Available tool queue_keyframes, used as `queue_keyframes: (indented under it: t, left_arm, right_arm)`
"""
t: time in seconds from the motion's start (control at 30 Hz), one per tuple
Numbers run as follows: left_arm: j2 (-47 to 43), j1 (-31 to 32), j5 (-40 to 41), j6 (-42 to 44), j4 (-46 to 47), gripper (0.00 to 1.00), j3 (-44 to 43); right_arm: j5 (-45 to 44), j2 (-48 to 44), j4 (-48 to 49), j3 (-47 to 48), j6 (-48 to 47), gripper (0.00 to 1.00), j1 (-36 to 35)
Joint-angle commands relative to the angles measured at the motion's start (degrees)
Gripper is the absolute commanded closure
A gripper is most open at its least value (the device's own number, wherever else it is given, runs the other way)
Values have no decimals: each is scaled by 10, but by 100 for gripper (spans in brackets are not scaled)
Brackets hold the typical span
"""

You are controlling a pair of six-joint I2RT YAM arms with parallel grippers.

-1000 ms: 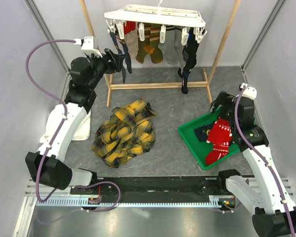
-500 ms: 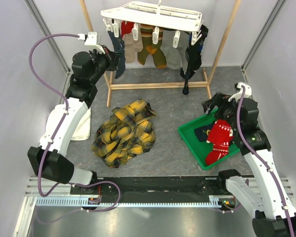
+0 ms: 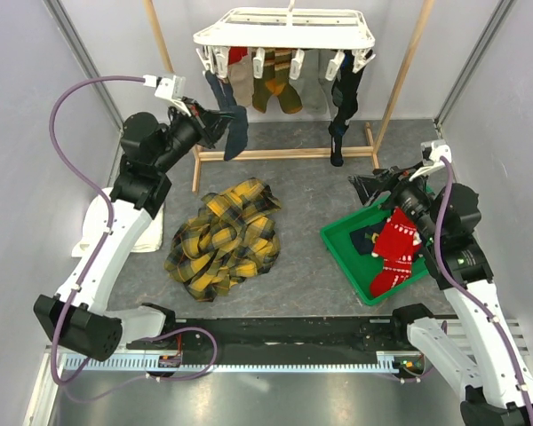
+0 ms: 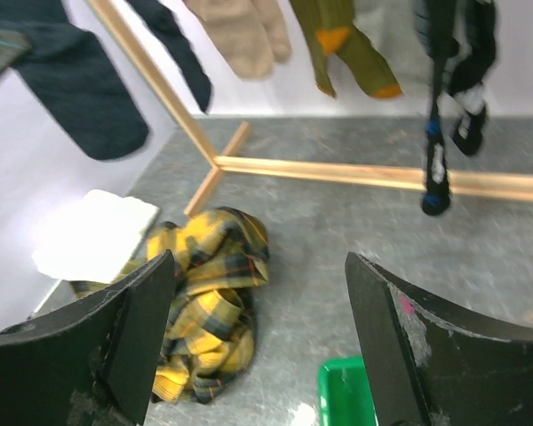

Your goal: Remove the socks clipped to the hanger

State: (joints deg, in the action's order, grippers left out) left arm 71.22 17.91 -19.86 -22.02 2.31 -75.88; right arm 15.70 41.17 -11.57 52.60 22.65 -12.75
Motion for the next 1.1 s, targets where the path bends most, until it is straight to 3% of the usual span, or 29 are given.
queue_keyframes:
  t: [0.0,0.43,0.6,0.77,0.97,1.03,1.07]
  left_arm:
    - [-21,24,-41,-36,12,98,7]
    - [-18,83,-40,-74,16,98,7]
    - [-17,100,-30,-87,17,98,2]
    - [-16,111,-26,-93,23,98,2]
    - [-18,124,-28,-108,31,98,7]
    - [-19,127,-28,-116,37,98,13]
    - [-19,128,-28,-119,39,98,13]
  right_arm:
    - [35,13,95,29,5,16,-23]
    - [-184,173,189,102,-143,15,-285]
    - [-328,228,256,108,-192,10,-386]
    - [-370,276,303,117,-212,9,-431]
    - [-510,340,346,131,-238,8,-453]
    - [-535,352,357,141,-240,12,-453]
    - [-536,355,363,142,-242,19,-453]
